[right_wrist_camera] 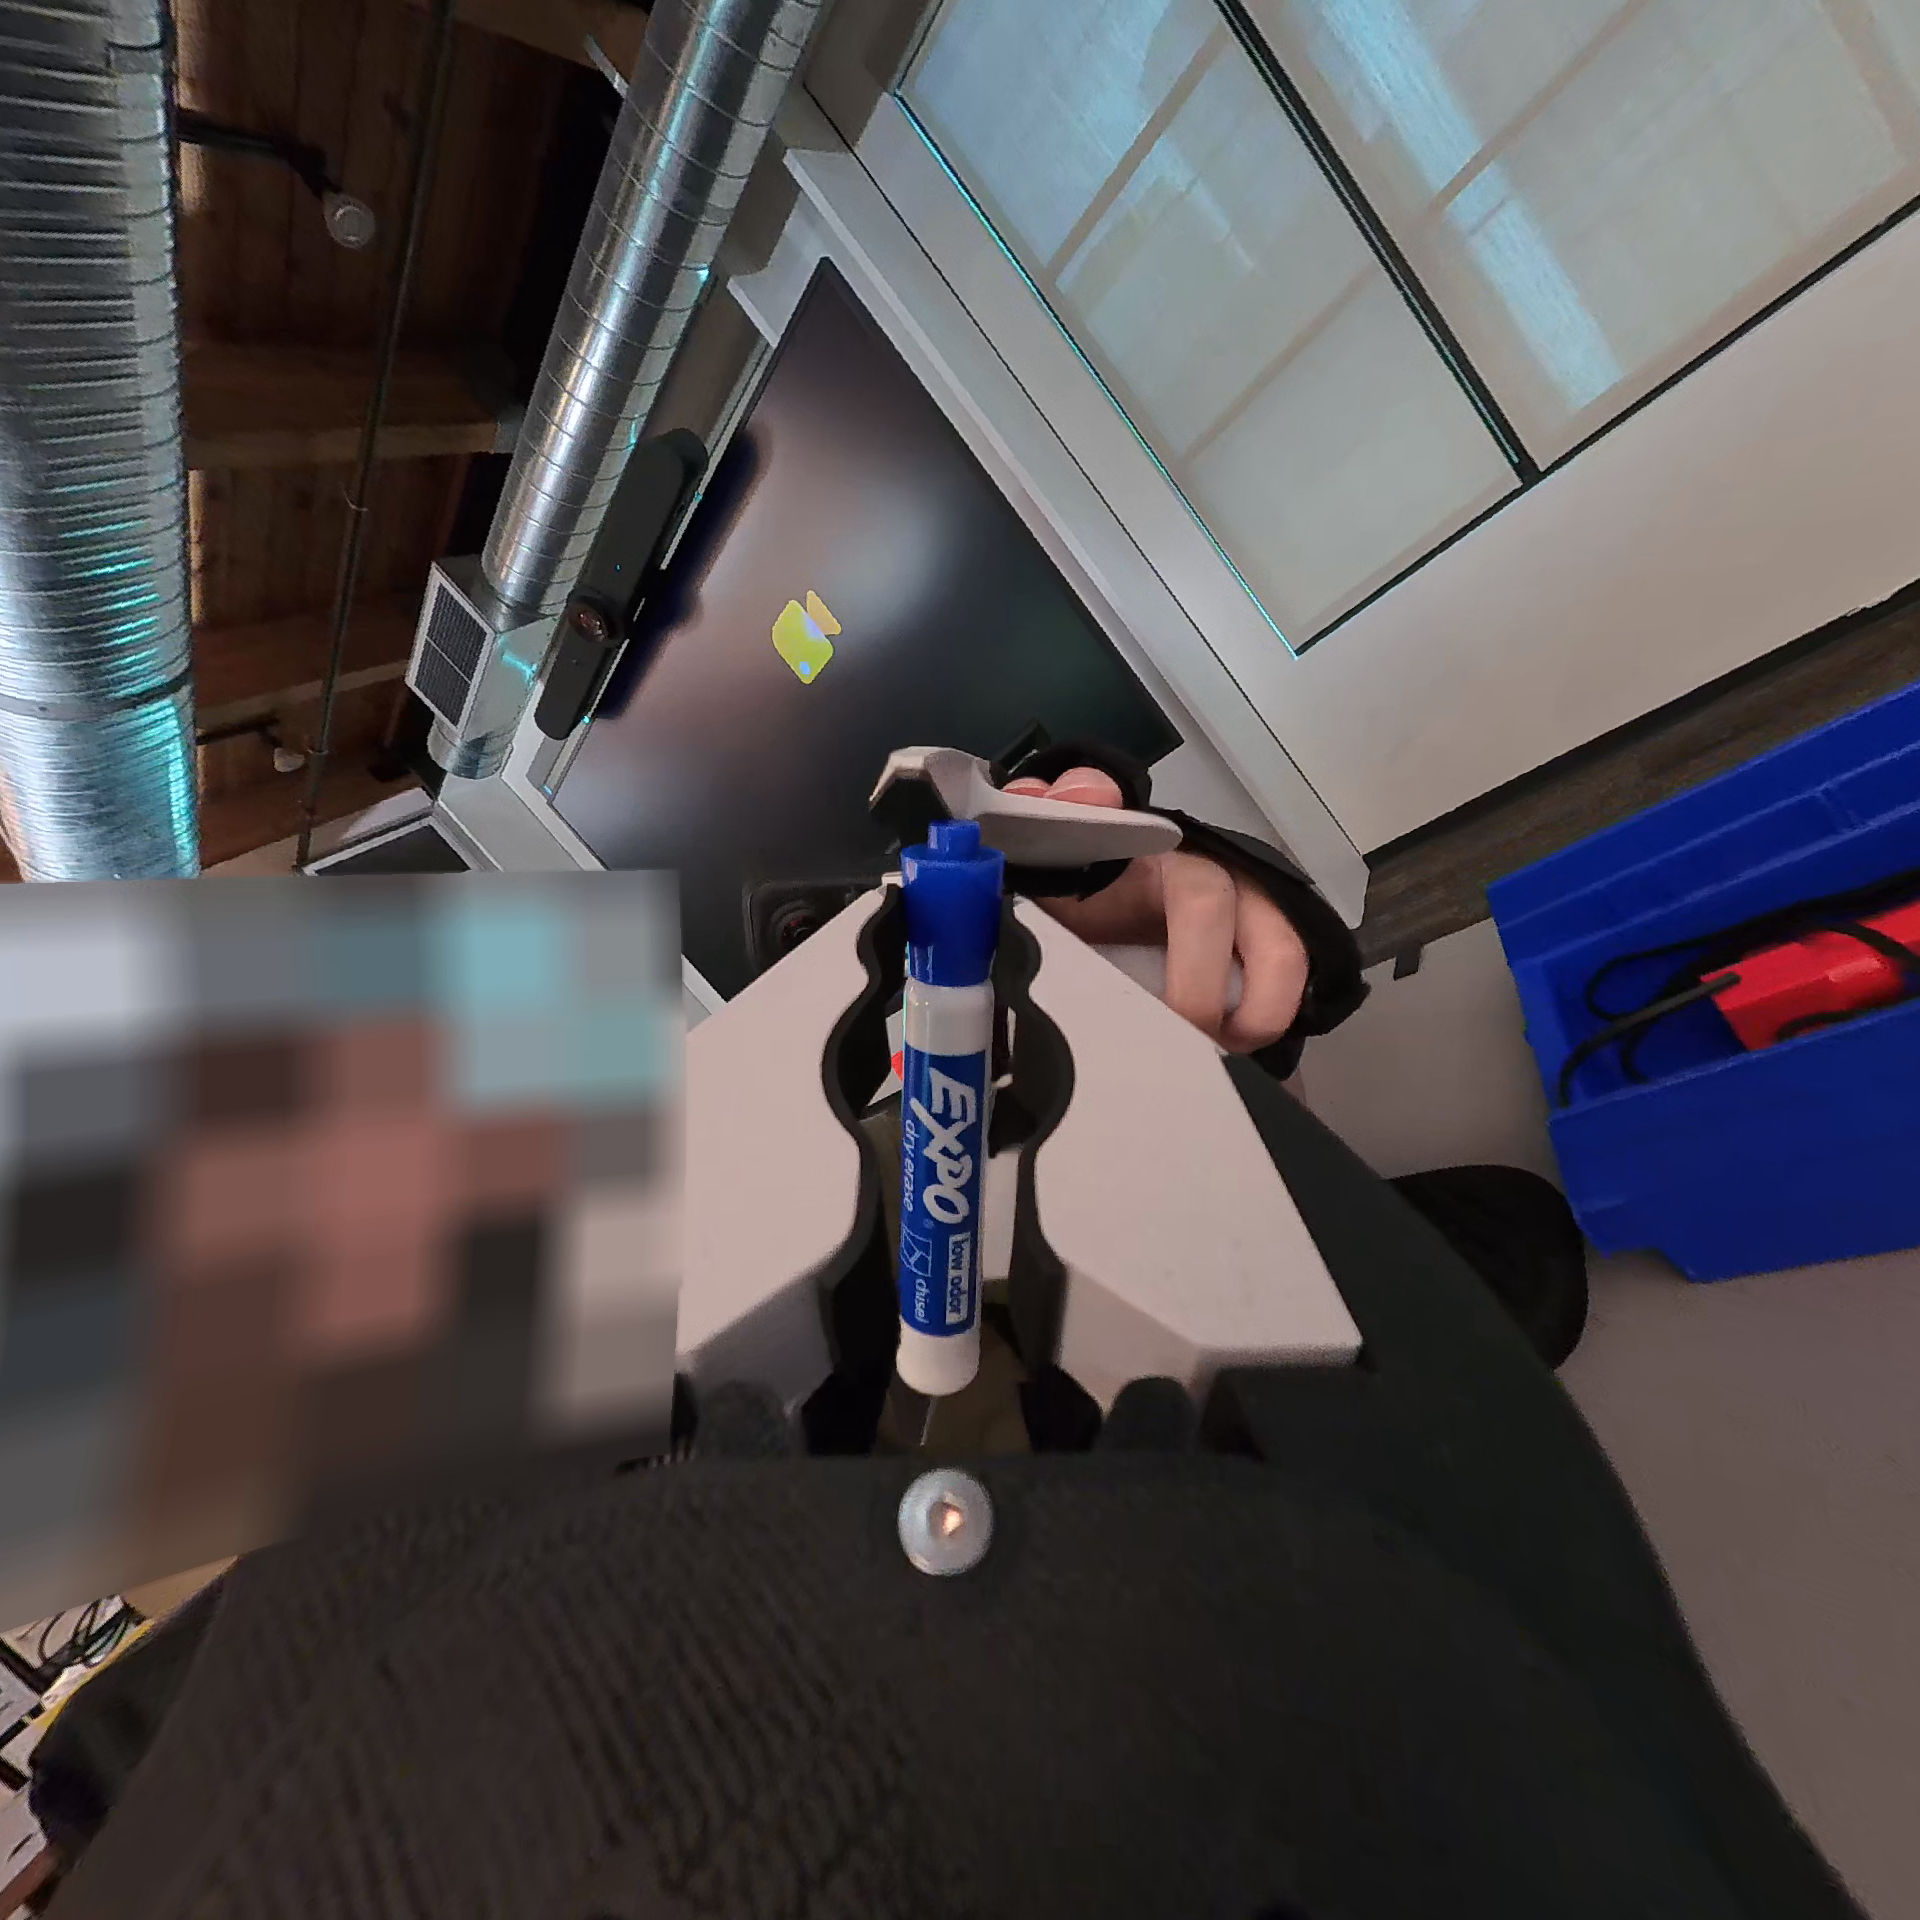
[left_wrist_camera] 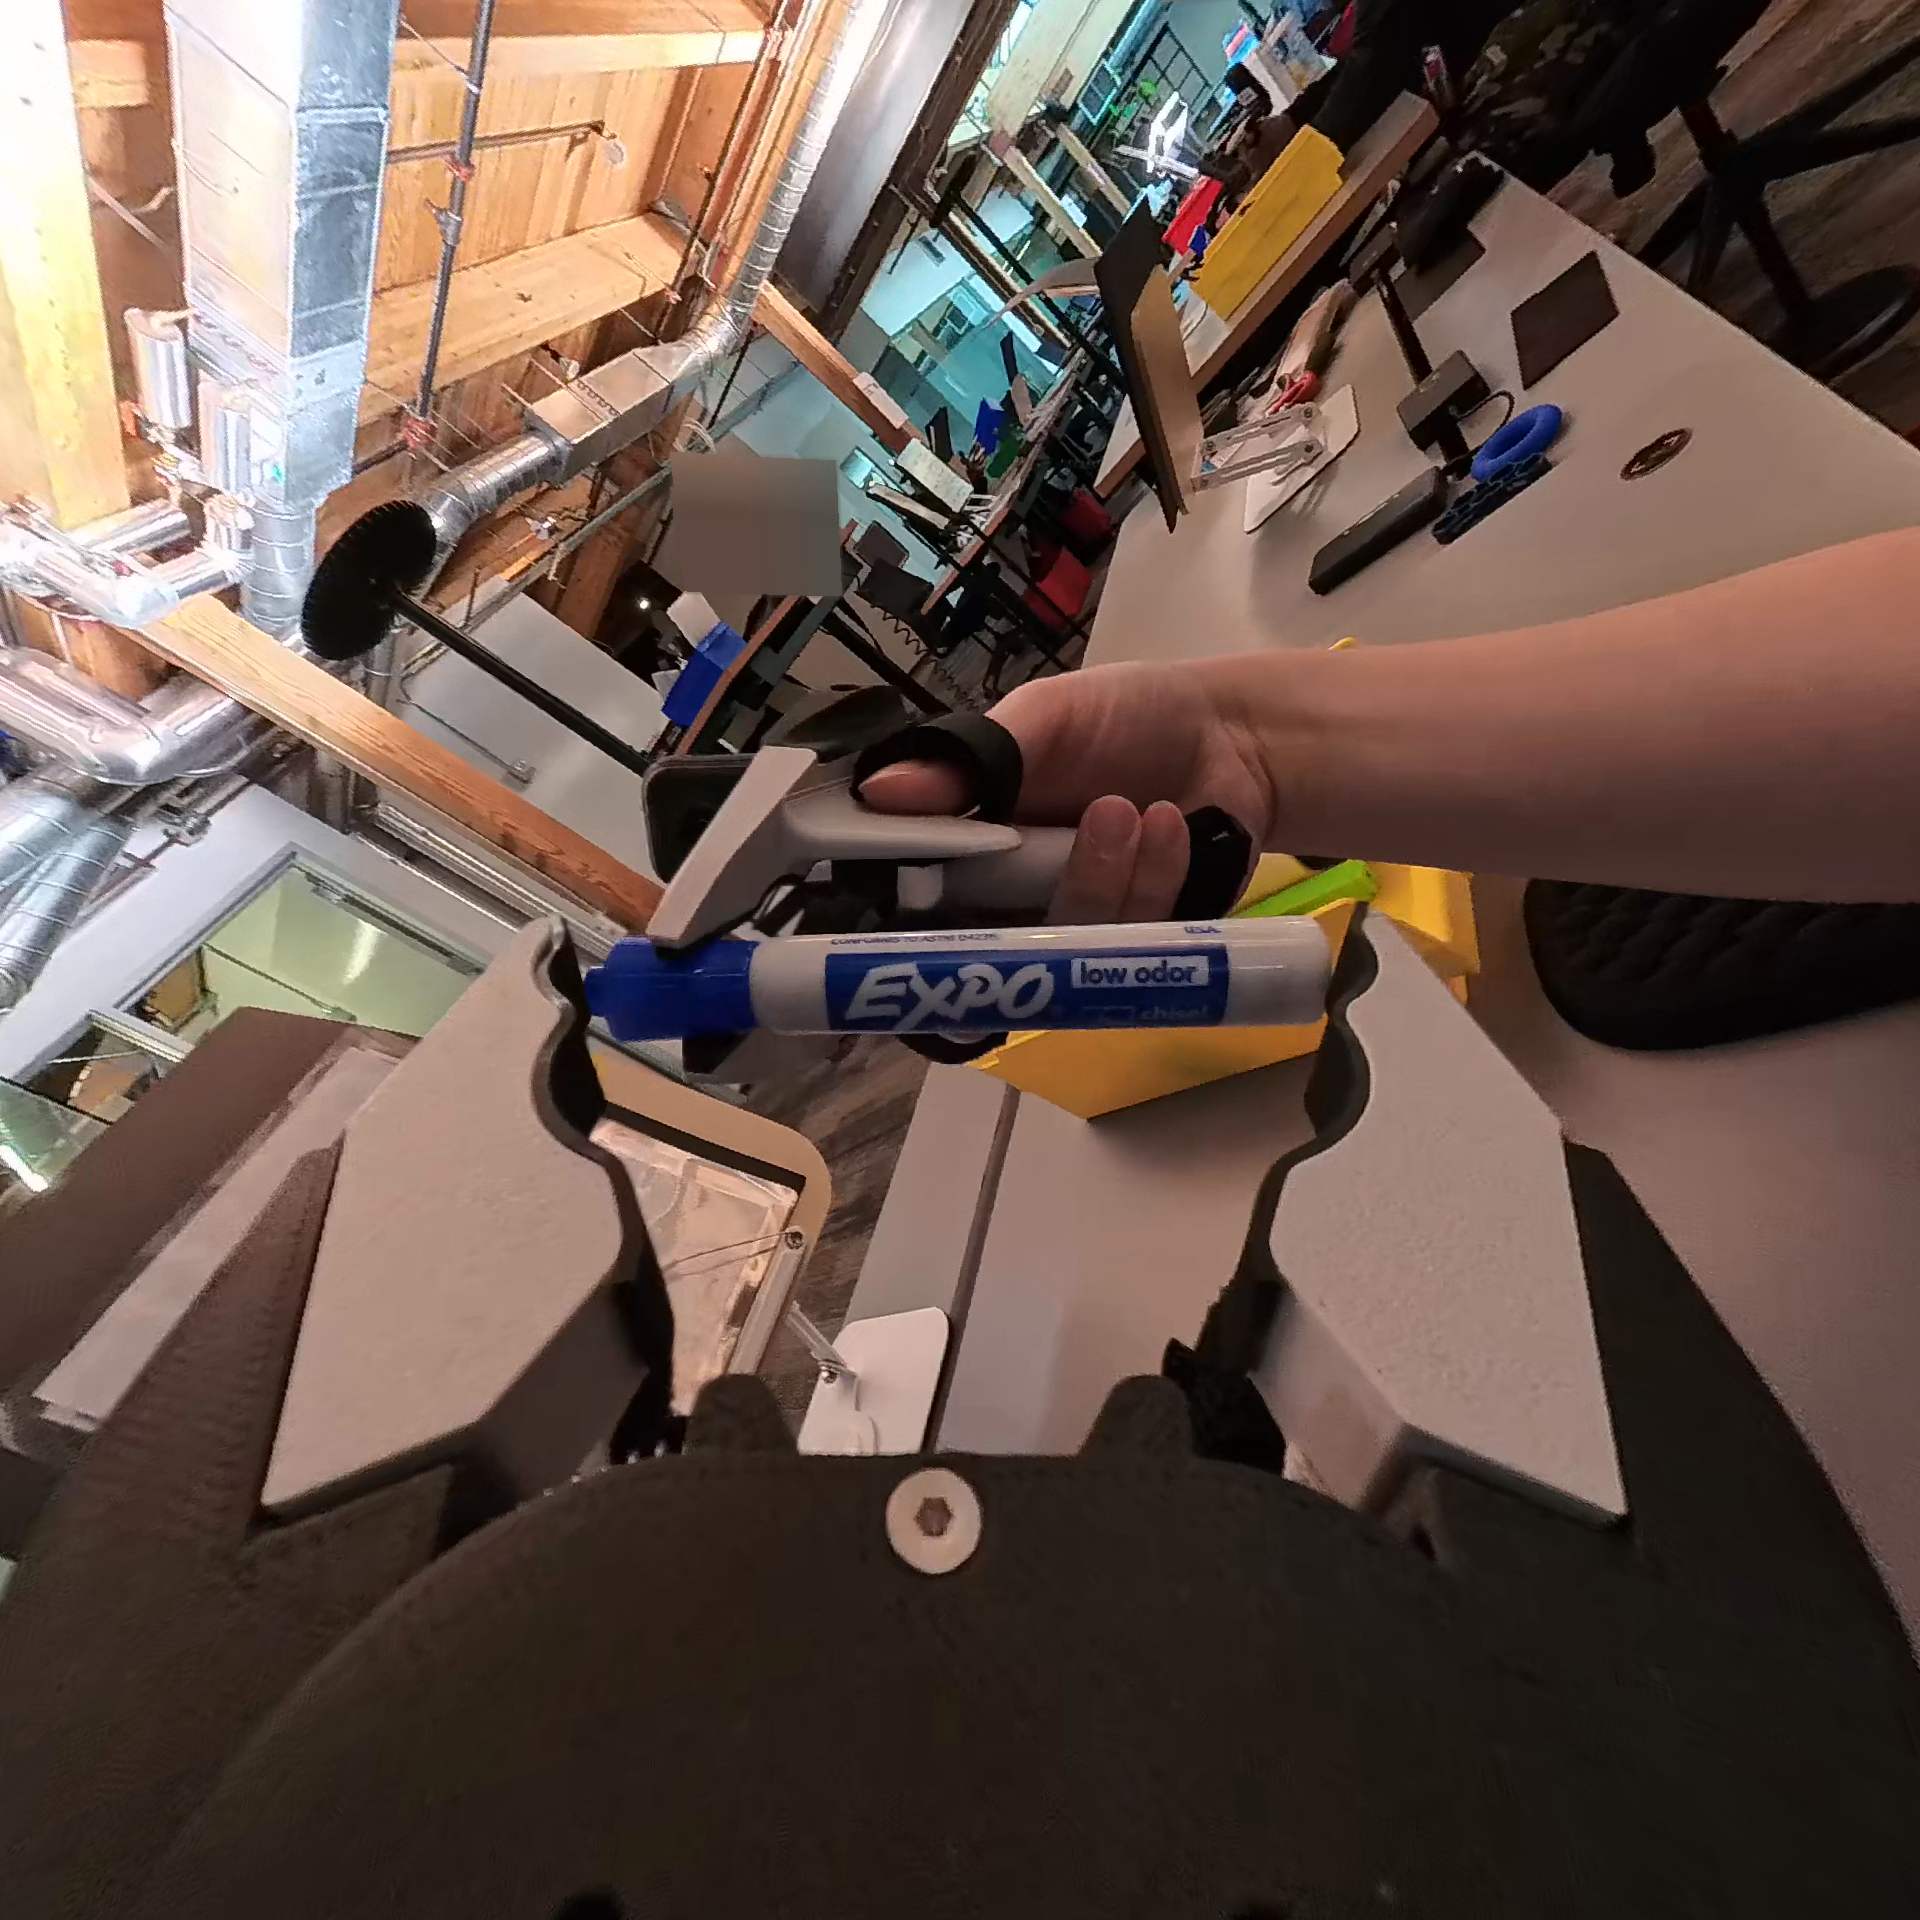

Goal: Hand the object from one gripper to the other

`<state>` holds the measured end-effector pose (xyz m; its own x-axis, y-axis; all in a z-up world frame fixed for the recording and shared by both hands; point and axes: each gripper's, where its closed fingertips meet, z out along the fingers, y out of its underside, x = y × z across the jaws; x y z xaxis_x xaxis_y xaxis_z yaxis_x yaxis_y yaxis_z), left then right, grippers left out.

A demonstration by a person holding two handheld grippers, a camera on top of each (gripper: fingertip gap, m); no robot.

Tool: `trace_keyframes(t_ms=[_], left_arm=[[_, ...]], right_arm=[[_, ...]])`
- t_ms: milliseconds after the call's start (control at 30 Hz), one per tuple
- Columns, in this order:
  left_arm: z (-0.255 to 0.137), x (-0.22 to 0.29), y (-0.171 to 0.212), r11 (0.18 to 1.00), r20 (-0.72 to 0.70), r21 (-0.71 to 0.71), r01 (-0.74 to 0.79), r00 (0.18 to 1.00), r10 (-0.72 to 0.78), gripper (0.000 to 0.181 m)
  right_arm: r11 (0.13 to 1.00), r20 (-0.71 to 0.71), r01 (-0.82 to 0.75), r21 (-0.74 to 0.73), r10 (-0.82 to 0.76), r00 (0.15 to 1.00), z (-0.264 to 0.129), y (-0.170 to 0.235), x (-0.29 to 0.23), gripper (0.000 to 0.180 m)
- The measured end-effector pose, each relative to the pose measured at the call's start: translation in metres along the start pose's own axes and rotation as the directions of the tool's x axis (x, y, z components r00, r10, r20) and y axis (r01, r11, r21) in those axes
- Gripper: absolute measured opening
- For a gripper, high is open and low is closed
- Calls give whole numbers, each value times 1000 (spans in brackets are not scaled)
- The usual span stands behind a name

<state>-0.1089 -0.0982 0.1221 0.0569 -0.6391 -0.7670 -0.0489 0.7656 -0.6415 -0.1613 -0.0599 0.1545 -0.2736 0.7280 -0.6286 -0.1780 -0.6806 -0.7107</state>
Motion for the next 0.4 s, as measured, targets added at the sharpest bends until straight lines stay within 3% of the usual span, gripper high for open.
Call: trace_keyframes(t_ms=[33, 167, 233, 400], left_arm=[[0, -1, -1, 1000, 8, 2, -9, 1000, 9, 138], [-4, -5, -11, 999, 44, 21, -42, 998, 41, 138], [-7, -6, -14, 998, 53, 24, -51, 997, 50, 137], [-12, -11, -20, 997, 82, 33, -74, 994, 71, 134]], right_arm=[[1000, 0, 8, -2, -8, 1000, 0, 0, -1, 15], [999, -14, 50, -4, -50, 999, 3, 1, -3, 35], [998, 1, 64, 1, -64, 998, 4, 0, -7, 30], [998, 10, 58, -10, -58, 998, 6, 3, -8, 38]])
